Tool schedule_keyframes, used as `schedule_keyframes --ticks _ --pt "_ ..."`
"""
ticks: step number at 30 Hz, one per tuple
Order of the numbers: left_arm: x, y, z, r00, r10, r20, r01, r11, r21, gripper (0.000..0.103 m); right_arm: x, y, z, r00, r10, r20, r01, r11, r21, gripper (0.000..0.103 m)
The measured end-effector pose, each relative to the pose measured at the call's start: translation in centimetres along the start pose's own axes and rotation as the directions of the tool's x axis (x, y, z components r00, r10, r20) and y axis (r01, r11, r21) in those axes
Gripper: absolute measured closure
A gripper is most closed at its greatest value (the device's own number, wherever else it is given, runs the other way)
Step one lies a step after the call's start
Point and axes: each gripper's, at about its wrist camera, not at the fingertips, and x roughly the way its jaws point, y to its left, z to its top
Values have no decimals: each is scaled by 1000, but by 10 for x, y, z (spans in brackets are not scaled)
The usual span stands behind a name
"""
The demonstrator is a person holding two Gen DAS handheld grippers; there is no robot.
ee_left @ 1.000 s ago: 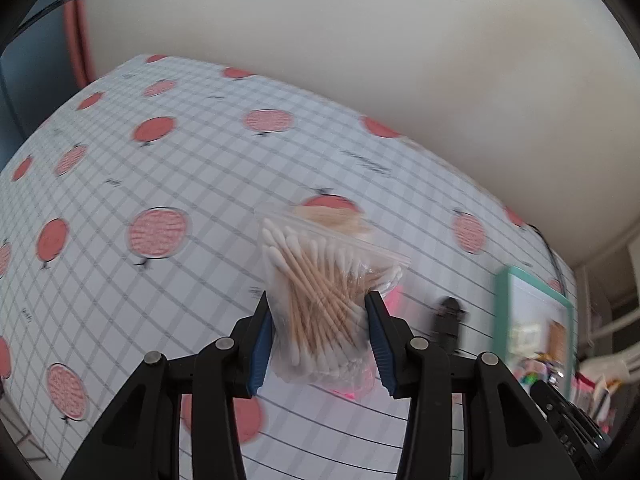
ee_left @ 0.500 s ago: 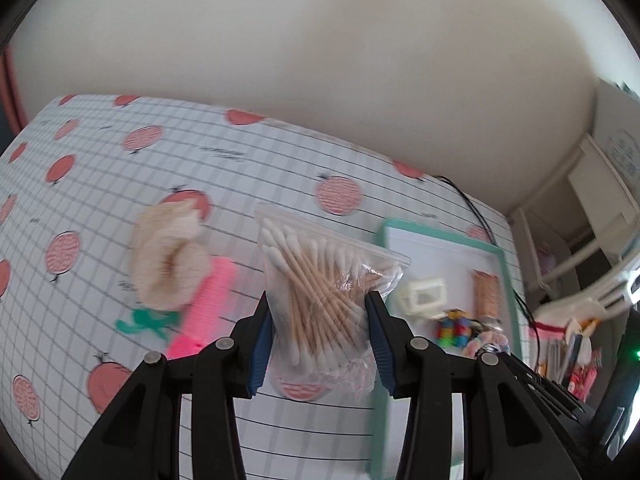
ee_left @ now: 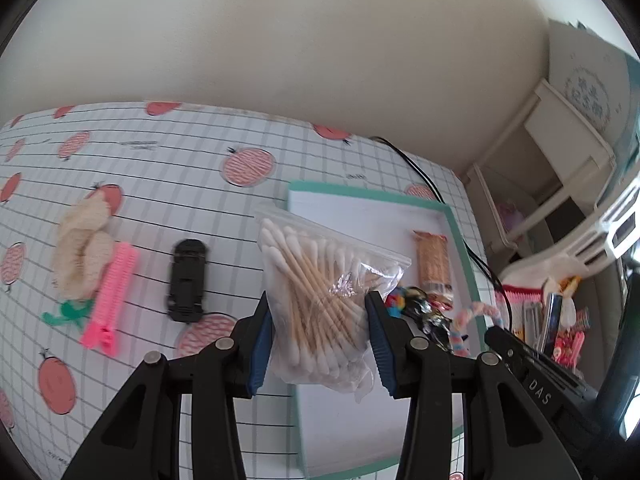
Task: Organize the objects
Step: 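Lift the swab bag and rope and carry both over the tray, then lower the swab bag and rope into the tray and open both tools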
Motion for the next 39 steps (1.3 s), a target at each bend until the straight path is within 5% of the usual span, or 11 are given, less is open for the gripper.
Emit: schedule_keyframes --ticks 19,39 --pt "62 -18 -18 990 -44 -136 50 998 44 57 43 -10 37 999 -43 19 43 999 18 95" --pt "85 -23 -20 985 -52 -164 65 995 75 57 77 5 46 1000 -30 -5 30 999 -31 95"
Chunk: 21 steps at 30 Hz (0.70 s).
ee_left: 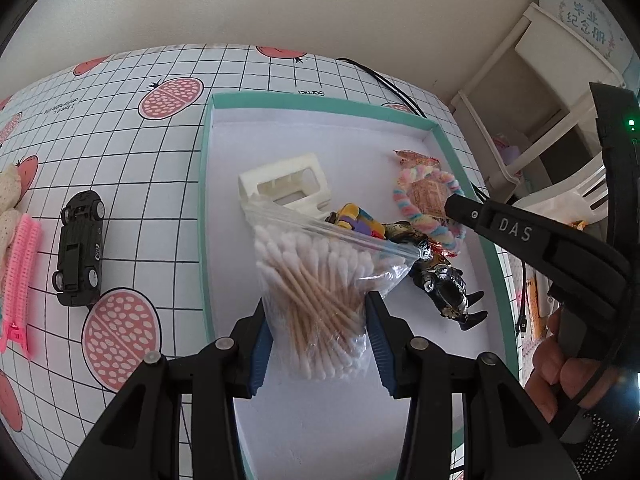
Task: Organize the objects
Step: 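Lower the swab bag and rope into the tray and open both tools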
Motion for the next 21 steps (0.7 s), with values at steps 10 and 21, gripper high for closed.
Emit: schedule_keyframes --ticks 10,21 --pt "2 -1 2 1000 6 -8 -6 1000 16 57 0 4 1 1000 -7 -4 7 1000 -19 91" --pt "-11 -1 1 1000 1 5 -1 1000 22 50 -6 5 4 1000 -16 1 16 999 -34 78"
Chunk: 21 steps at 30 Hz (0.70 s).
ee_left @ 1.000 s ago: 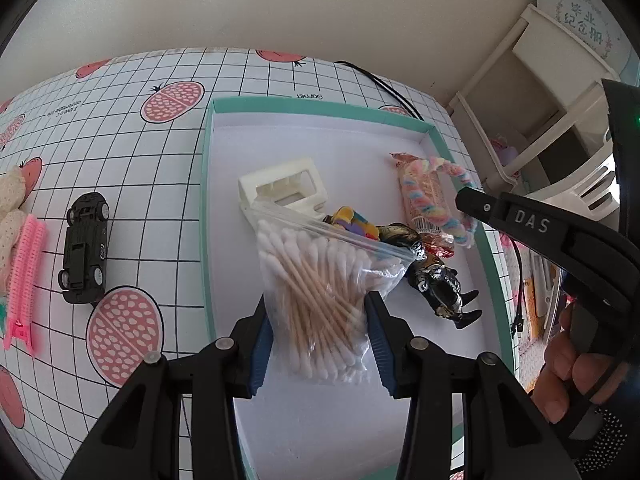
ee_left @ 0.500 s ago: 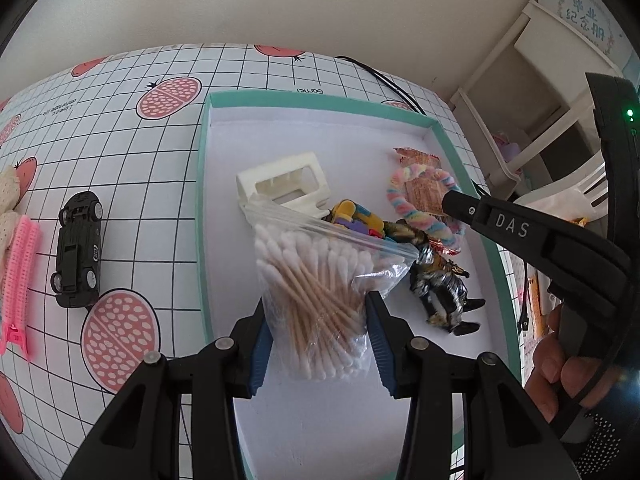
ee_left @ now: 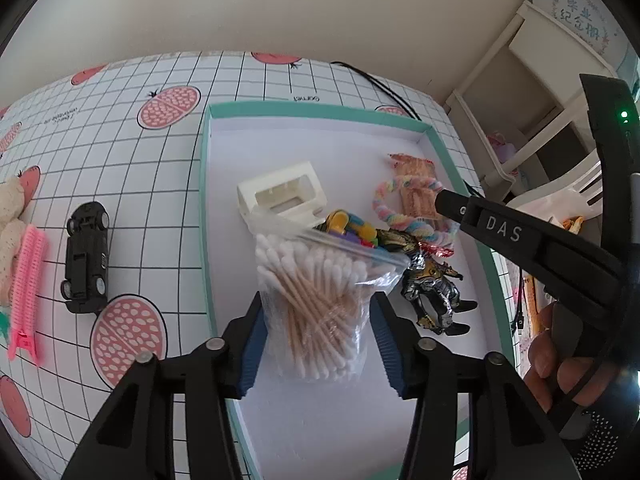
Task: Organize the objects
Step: 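Lower the swab bag and rope into the tray and open both tools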
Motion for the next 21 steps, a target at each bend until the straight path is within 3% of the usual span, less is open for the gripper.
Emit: schedule_keyframes --ticks 5,21 --pt "-9 -4 2 1000 -10 14 10 1000 7 49 -7 3 1 1000 4 3 -4 1000 -14 66" --pt "-50 11 9 996 21 85 -18 999 -35 48 -32 12 -7 1000 -4 21 5 1000 -20 64"
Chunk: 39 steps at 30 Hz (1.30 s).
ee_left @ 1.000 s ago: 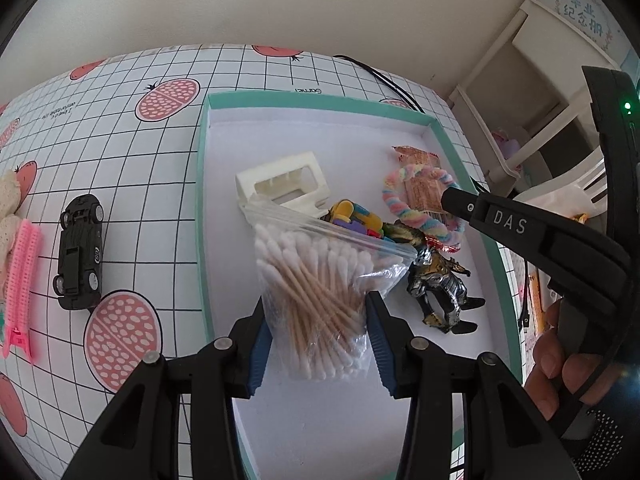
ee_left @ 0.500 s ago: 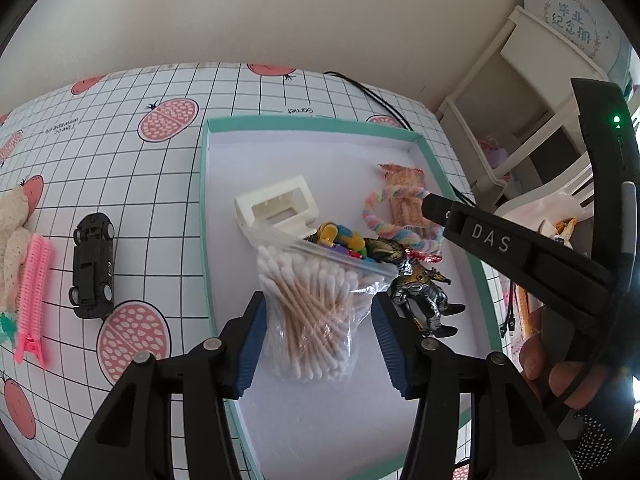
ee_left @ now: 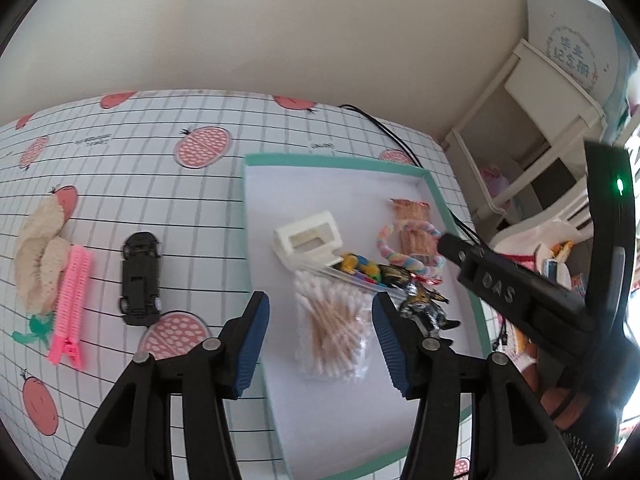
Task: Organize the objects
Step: 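Lower the swab bag and rope into the tray and open both tools, then withdraw both tools from the tray toward the black toy car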
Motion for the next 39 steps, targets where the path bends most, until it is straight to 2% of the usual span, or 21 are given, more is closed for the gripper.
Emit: schedule_keyframes --ticks 7,9,11,15,17,21,22,23,26,30,39 --pt "-2 21 2 998 56 10 -56 997 -50 48 1 9 -16 1000 4 -23 -4 1000 -10 64" --pt "-1 26 3 998 66 13 -66 996 -63 47 1 11 -21 1000 4 -28 -4 1000 -10 57" --pt "-2 29 3 996 83 18 -82 994 -67 39 1 11 -26 999 7 -33 -7 1000 -9 48" --pt "-3 36 4 994 111 27 -108 991 -74 36 0 14 -34 999 10 -43 -10 1000 -14 39" --pt "-3 39 4 992 126 32 -123 989 -80 29 -1 14 -37 999 9 -43 -10 1000 -12 31" --pt "-6 47 5 987 155 39 -151 984 -98 28 -4 14 -41 999 11 -44 -12 1000 -13 21" --pt "-7 50 5 986 160 42 -155 983 -102 25 -5 14 -42 999 11 -44 -11 1000 -14 19" --pt "-8 52 5 985 165 44 -160 982 -105 16 -6 14 -43 999 12 -42 -12 1000 -13 15" --pt "-12 57 6 982 183 55 -176 978 -113 13 -9 14 -44 999 11 -36 -11 1000 -9 5" --pt "-16 62 7 979 192 71 -183 976 -121 7 -12 16 -45 999 9 -33 -10 1000 -11 1" --pt "-24 68 6 969 228 94 -218 970 -105 7 -19 15 -47 1000 -23 -8 22 1000 -7 0"
